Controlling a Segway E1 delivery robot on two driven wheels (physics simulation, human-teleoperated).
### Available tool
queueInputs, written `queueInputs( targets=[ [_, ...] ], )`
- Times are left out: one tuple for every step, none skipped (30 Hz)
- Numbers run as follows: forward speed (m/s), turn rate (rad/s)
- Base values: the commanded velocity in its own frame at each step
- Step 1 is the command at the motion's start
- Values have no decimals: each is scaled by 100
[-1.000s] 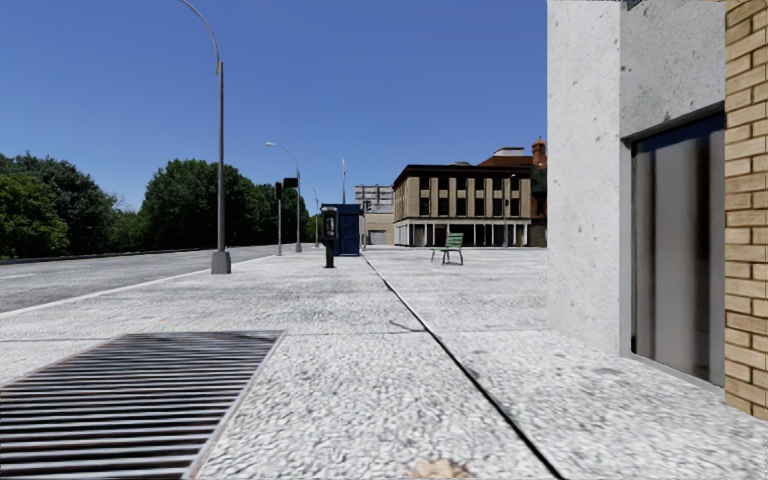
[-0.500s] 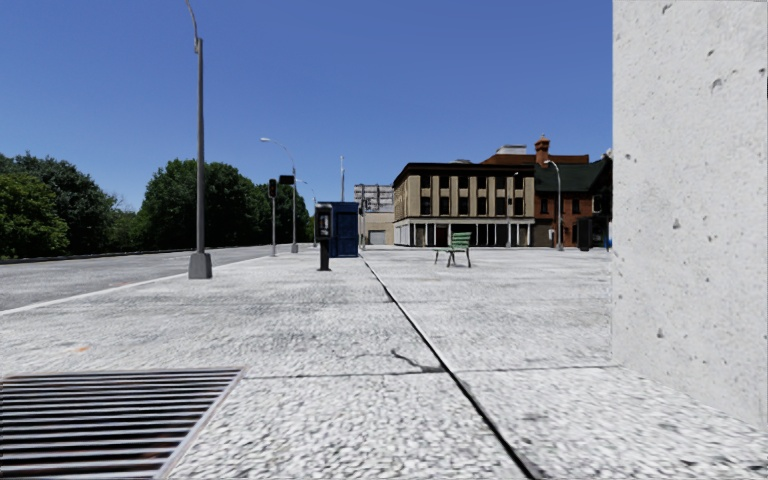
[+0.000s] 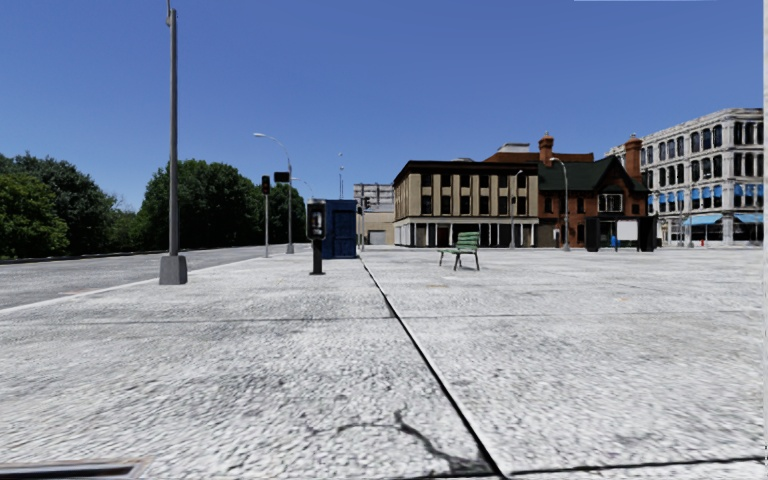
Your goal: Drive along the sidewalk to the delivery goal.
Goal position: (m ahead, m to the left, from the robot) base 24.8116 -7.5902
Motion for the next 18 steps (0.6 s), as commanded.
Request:
queueInputs(
  targets=[
    [200,0],
    [200,0],
    [200,0],
    [200,0],
    [200,0],
    [200,0],
    [200,0],
    [200,0],
    [200,0],
    [200,0],
    [200,0],
    [200,0],
    [200,0],
    [200,0],
    [200,0],
    [200,0],
    [200,0],
    [200,0]
  ],
)
